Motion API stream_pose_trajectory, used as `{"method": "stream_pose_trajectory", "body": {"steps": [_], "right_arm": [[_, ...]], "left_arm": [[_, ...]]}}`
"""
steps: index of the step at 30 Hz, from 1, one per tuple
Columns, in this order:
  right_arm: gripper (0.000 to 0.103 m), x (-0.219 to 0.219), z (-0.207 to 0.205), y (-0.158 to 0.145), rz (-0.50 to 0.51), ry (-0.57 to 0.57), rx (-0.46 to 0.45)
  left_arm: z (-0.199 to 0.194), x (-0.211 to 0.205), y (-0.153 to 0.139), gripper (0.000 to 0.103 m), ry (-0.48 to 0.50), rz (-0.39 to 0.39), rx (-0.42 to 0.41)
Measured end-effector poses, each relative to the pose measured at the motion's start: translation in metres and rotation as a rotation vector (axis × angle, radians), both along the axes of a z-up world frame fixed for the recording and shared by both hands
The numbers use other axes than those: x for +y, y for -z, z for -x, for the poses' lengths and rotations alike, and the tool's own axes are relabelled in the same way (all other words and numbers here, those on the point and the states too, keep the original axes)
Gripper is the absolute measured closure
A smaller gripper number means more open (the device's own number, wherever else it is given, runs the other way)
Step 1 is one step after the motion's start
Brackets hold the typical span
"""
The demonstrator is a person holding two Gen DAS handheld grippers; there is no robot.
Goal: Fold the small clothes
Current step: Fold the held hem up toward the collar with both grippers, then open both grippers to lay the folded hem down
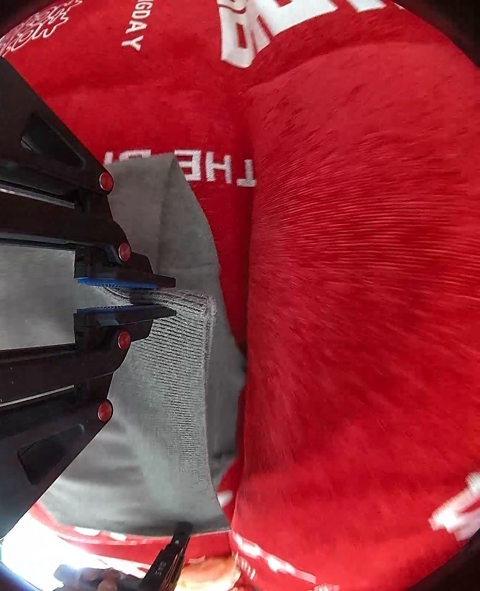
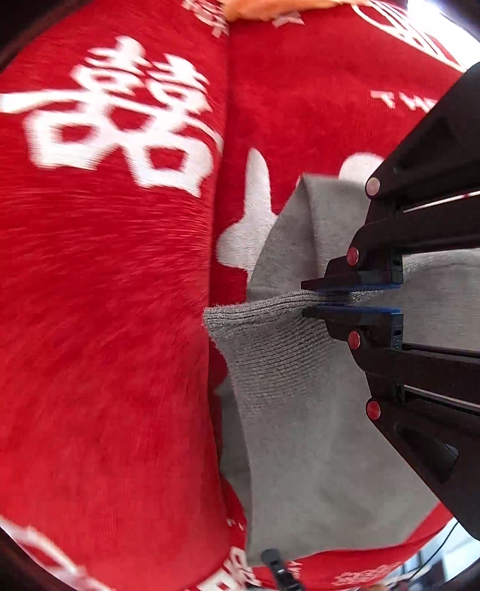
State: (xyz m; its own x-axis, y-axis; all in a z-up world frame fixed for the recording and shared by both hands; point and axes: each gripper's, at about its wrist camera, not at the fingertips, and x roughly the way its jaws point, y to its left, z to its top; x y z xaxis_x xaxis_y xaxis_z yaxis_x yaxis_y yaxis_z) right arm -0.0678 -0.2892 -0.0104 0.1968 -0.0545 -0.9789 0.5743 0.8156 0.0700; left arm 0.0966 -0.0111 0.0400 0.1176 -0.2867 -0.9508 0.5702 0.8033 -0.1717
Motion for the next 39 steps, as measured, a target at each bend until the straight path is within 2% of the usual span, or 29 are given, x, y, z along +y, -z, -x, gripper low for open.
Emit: {"method": "stream_pose_trajectory", "body": {"steps": [2,6,8,9,10,11,12,15,18,21,24,27,29,30,31,33,35,36,39], "right_arm": [[0.096,-0.005,-0.003,0.018,-0.029,0.025,0.010],[0.096,-0.005,-0.005,0.040,-0.039,0.029,0.026],[0.095,-0.007,-0.004,0.040,-0.042,0.042,0.017],[0.092,-0.009,-0.003,0.040,-0.040,0.050,0.018],[0.076,-0.012,-0.002,0.039,-0.019,0.060,0.032],[0.059,-0.015,-0.001,0.037,0.022,0.075,0.055],[0.056,-0.018,0.001,0.034,0.070,0.097,0.077],[0.056,-0.029,0.013,0.027,0.116,0.177,0.123],[0.056,-0.026,0.034,0.006,0.049,0.215,0.049],[0.056,0.000,0.051,-0.014,0.012,0.164,-0.002],[0.056,0.036,0.065,-0.023,-0.029,0.084,-0.034],[0.056,0.068,0.078,-0.005,-0.050,0.008,0.033],[0.057,0.082,0.090,0.014,-0.033,-0.028,0.116],[0.057,0.084,0.098,0.015,-0.015,-0.041,0.102],[0.057,0.085,0.106,0.010,0.017,-0.050,0.088],[0.057,0.084,0.117,0.004,0.055,-0.051,0.116],[0.051,0.079,0.132,-0.002,0.124,-0.003,0.185],[0.051,0.073,0.143,-0.004,0.117,0.037,0.198],[0.047,0.054,0.190,-0.018,-0.063,0.241,0.074]], "left_arm": [[-0.005,0.000,0.019,0.094,-0.034,-0.030,0.021],[-0.013,0.003,0.038,0.092,-0.075,-0.074,0.034],[-0.018,0.005,0.040,0.077,-0.092,-0.093,0.031],[-0.021,0.007,0.040,0.056,-0.112,-0.122,0.007],[-0.024,0.010,0.038,0.037,-0.139,-0.157,-0.032],[-0.026,0.014,0.036,0.035,-0.157,-0.175,-0.059],[-0.029,0.019,0.033,0.035,-0.172,-0.183,-0.071],[-0.030,0.032,0.022,0.035,-0.169,-0.171,-0.042],[-0.015,0.043,0.004,0.035,-0.120,-0.147,-0.045],[0.012,0.056,-0.001,0.035,-0.065,-0.144,-0.026],[0.042,0.067,0.012,0.035,-0.044,-0.180,0.010],[0.057,0.080,0.032,0.035,-0.071,-0.251,0.049],[0.058,0.089,0.031,0.023,-0.104,-0.220,0.047],[0.058,0.097,0.029,0.018,-0.116,-0.237,0.038],[0.059,0.103,0.029,0.018,-0.114,-0.245,0.039],[0.061,0.117,0.028,0.018,-0.111,-0.267,0.047],[0.063,0.131,0.026,0.018,-0.116,-0.261,0.070],[0.063,0.137,0.024,0.018,-0.127,-0.255,0.085],[0.070,0.152,0.020,0.018,-0.161,-0.218,0.158]]}}
